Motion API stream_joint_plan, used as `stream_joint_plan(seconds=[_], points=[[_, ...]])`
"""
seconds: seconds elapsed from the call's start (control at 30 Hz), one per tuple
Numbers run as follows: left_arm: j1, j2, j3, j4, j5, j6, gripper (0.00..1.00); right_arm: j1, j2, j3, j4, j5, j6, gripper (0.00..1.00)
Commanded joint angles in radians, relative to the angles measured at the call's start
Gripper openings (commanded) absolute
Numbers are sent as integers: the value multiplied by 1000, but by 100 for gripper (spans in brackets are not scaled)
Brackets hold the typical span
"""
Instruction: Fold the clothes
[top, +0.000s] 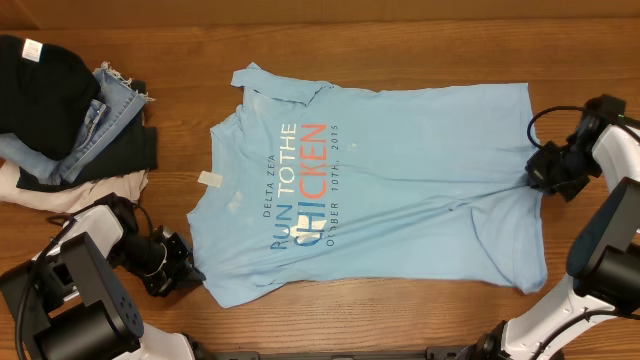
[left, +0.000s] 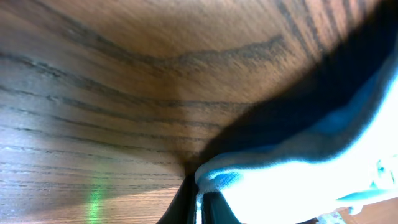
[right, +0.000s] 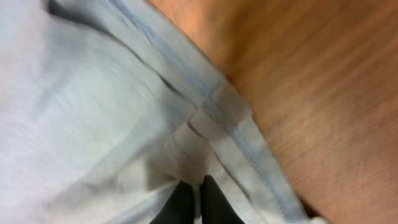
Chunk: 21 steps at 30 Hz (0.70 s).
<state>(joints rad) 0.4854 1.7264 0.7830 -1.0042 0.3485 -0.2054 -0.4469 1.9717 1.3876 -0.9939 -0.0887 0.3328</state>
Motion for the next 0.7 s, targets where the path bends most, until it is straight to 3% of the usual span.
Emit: stream_joint_plan(seconds=[0.0, 0.03, 0.1, 0.13, 0.27, 0.33, 0.5, 0.67], points=[[11, 29, 2, 75, -119, 27, 4, -21, -27, 35, 53, 43, -23, 12], [11, 29, 2, 75, -119, 27, 4, -20, -27, 35, 58, 44, -27, 22], [11, 29, 2, 75, -119, 27, 4, -20, -27, 35, 27, 42, -26, 66], [11, 29, 2, 75, -119, 27, 4, -20, -29, 37, -6, 39, -26, 70], [11, 29, 2, 75, -119, 27, 4, -16, -30, 43, -306, -24, -26, 68], [11, 29, 2, 77, -119, 27, 4, -7, -30, 27, -337, -14, -26, 64], [11, 29, 2, 78, -119, 31, 4, -13, -30, -69, -153, 13, -26, 39], [11, 29, 2, 78, -119, 31, 4, 9, -30, -144, -67, -14, -26, 31]])
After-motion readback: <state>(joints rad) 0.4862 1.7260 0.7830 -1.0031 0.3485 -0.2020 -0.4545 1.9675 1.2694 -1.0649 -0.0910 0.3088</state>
